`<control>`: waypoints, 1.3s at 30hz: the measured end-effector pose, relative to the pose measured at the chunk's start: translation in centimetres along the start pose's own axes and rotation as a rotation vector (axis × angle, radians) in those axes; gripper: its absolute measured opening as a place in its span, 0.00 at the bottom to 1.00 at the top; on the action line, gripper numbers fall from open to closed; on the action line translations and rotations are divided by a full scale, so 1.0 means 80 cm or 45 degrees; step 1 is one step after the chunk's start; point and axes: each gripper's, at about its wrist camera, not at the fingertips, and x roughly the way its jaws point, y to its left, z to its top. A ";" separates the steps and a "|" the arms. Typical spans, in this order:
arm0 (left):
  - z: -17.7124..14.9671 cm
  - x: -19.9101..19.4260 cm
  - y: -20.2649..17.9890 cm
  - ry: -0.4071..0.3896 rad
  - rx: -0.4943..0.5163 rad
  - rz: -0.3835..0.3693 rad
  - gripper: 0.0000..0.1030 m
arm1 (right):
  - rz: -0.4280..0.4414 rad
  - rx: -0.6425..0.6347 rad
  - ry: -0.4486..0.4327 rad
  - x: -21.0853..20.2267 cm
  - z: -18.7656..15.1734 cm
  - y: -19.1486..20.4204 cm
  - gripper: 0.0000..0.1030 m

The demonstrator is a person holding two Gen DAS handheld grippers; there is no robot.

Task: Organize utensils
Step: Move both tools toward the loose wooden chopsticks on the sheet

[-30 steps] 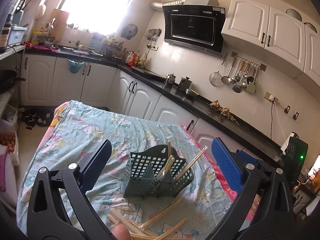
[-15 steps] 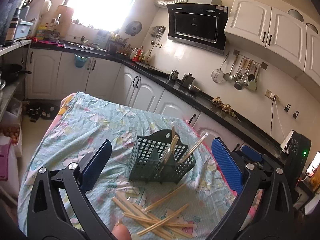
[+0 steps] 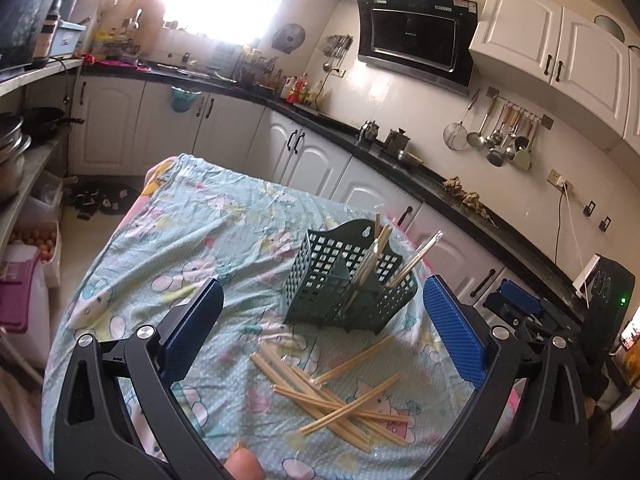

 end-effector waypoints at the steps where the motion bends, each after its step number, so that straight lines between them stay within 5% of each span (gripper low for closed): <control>1: -0.003 0.000 0.001 0.006 -0.001 0.003 0.90 | 0.000 -0.001 0.006 0.001 -0.002 0.001 0.65; 39: -0.097 0.072 0.023 0.338 0.022 0.051 0.89 | -0.027 -0.021 0.254 0.051 -0.087 -0.005 0.65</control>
